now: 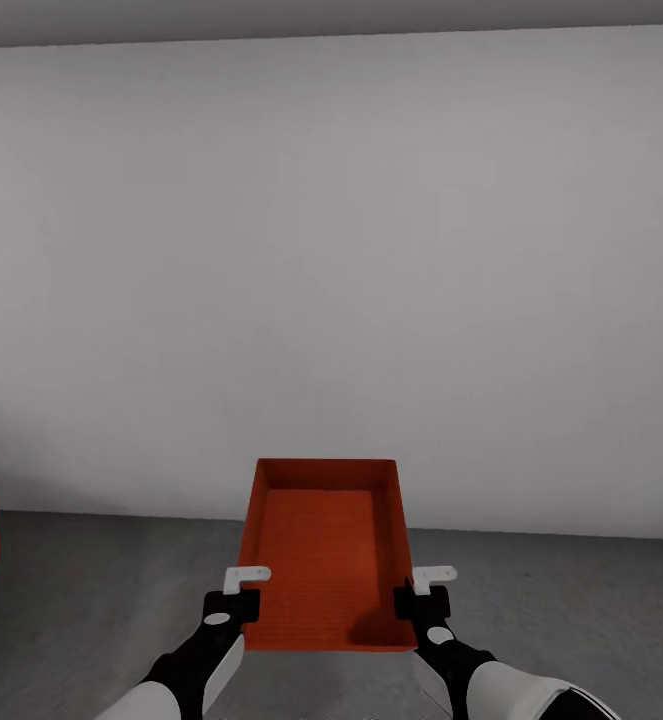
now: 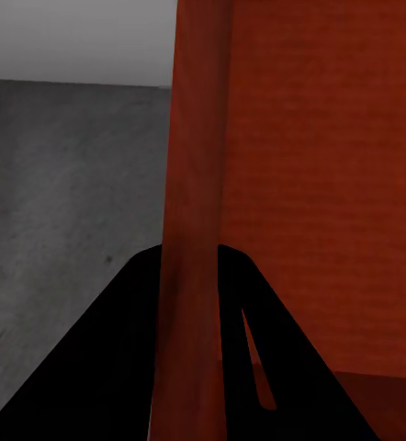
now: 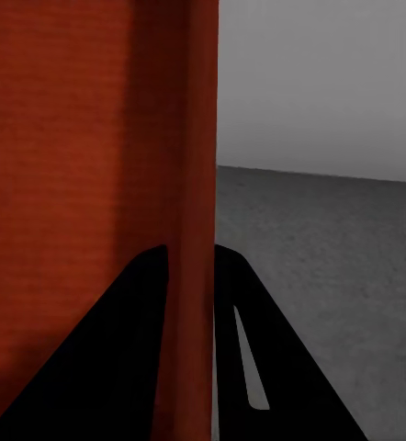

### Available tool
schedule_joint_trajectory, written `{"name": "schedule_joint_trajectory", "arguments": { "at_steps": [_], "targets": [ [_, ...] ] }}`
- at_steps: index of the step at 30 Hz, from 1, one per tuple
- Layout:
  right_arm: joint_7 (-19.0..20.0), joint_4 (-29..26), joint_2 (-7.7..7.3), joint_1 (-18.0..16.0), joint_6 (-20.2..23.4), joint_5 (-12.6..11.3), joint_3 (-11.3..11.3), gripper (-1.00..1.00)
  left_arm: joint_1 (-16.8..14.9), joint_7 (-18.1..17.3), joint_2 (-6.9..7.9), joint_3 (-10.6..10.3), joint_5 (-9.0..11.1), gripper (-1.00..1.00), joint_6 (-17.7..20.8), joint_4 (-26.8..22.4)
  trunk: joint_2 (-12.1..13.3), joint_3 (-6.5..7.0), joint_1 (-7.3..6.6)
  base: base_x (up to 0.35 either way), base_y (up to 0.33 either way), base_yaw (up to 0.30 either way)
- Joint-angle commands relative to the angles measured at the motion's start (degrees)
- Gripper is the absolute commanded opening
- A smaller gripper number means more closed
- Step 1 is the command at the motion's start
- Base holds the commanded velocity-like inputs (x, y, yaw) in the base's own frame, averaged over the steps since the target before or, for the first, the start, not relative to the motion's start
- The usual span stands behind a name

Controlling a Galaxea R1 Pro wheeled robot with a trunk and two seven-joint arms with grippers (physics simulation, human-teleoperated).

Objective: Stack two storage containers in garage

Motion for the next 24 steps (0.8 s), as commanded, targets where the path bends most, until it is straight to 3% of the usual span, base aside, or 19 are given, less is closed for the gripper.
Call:
{"name": "schedule_joint_trajectory", "arguments": {
  "at_steps": [1, 24],
  "targets": [
    [-0.27, 0.77, 0.00, -0.05, -0.37, -1.53, -3.63, -1.00, -0.07, 0.63, 0.06, 0.64, -0.42, -1.00, 0.01, -0.36, -0.07, -0.16, 0.01, 0.000, 0.000, 0.000],
    [-0.19, 0.77, -0.02, -0.05, -0.32, -1.63, -3.63, -1.00, -0.07, 0.66, 0.06, 0.64, -0.42, -1.00, 0.01, -0.44, -0.07, -2.23, 0.01, 0.000, 0.000, 0.000]
  ]
}}
